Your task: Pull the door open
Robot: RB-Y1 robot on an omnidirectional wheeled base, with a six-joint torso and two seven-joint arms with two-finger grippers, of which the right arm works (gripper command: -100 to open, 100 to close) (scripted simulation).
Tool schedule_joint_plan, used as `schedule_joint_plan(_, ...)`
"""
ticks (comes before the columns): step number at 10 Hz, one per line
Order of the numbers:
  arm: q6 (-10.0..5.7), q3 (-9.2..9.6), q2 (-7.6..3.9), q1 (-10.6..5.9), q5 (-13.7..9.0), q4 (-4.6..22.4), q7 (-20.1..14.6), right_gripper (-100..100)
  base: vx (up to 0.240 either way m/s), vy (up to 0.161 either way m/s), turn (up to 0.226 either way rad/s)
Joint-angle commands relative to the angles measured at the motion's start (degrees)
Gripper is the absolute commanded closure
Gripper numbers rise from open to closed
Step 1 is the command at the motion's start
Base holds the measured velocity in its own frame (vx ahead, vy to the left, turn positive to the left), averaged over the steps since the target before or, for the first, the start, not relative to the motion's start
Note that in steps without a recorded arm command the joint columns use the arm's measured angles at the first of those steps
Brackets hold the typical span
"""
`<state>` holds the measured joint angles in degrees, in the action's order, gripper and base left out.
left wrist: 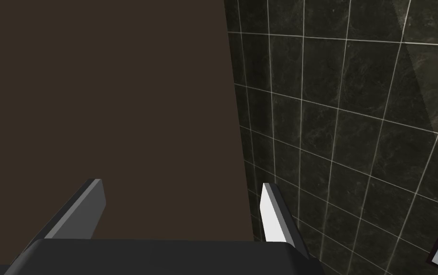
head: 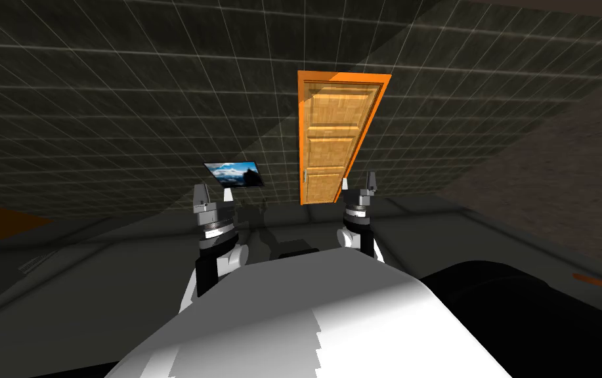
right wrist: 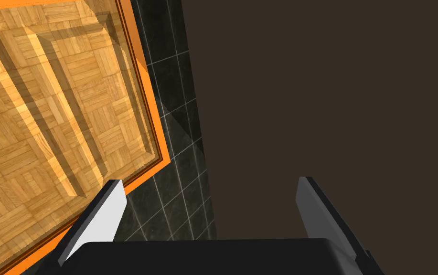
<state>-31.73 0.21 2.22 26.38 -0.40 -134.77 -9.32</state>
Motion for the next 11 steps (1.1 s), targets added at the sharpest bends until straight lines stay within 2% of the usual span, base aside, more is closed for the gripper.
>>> schedule_joint_plan(1, -0.46, 0.25, -0.71, -0.43, -1.26, 1.79, -1.15, -100, 0.077, -0.002, 0.077)
schedule_joint_plan(7, -2.2, 1.22, -2.91, -2.06, -6.04, 8.61, -5.53, -100, 0.128, -0.017, 0.076)
schedule_joint_plan(8, -2.76, 1.52, -3.49, -2.59, -7.58, 10.79, -6.93, -100, 0.134, -0.003, 0.117)
schedule_joint_plan(11, -3.63, 2.0, -4.35, -3.4, -9.95, 14.17, -9.1, -100, 0.114, -0.021, 0.076)
